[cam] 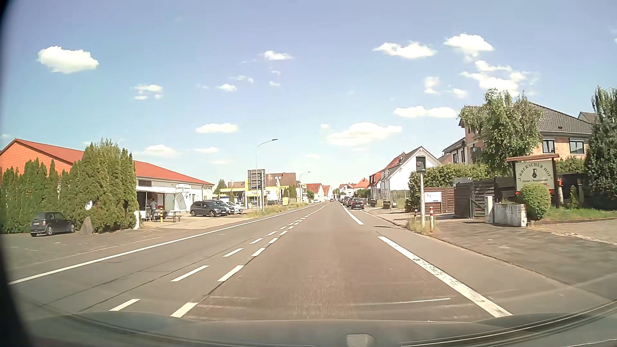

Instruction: Follow the waypoints while adhering to traffic rules and regulations

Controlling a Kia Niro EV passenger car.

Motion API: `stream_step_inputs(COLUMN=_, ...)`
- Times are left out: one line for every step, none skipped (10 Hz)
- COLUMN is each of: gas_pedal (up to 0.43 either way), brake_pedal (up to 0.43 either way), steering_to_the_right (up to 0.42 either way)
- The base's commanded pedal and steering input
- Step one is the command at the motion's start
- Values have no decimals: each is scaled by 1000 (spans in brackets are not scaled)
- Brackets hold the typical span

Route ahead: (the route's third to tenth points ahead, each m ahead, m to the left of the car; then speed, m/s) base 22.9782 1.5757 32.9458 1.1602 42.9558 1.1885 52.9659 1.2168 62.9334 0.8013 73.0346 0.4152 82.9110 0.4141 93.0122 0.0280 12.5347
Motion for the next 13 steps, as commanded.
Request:
stream_step_inputs(gas_pedal=28, brake_pedal=30, steering_to_the_right=-1)
stream_step_inputs(gas_pedal=28, brake_pedal=30, steering_to_the_right=-1)
stream_step_inputs(gas_pedal=28, brake_pedal=30, steering_to_the_right=-1)
stream_step_inputs(gas_pedal=28, brake_pedal=30, steering_to_the_right=0)
stream_step_inputs(gas_pedal=28, brake_pedal=30, steering_to_the_right=0)
stream_step_inputs(gas_pedal=28, brake_pedal=30, steering_to_the_right=0)
stream_step_inputs(gas_pedal=28, brake_pedal=30, steering_to_the_right=0)
stream_step_inputs(gas_pedal=28, brake_pedal=30, steering_to_the_right=0)
stream_step_inputs(gas_pedal=28, brake_pedal=30, steering_to_the_right=0)
stream_step_inputs(gas_pedal=28, brake_pedal=30, steering_to_the_right=0)
stream_step_inputs(gas_pedal=28, brake_pedal=30, steering_to_the_right=1)
stream_step_inputs(gas_pedal=28, brake_pedal=30, steering_to_the_right=4)
stream_step_inputs(gas_pedal=28, brake_pedal=30, steering_to_the_right=5)
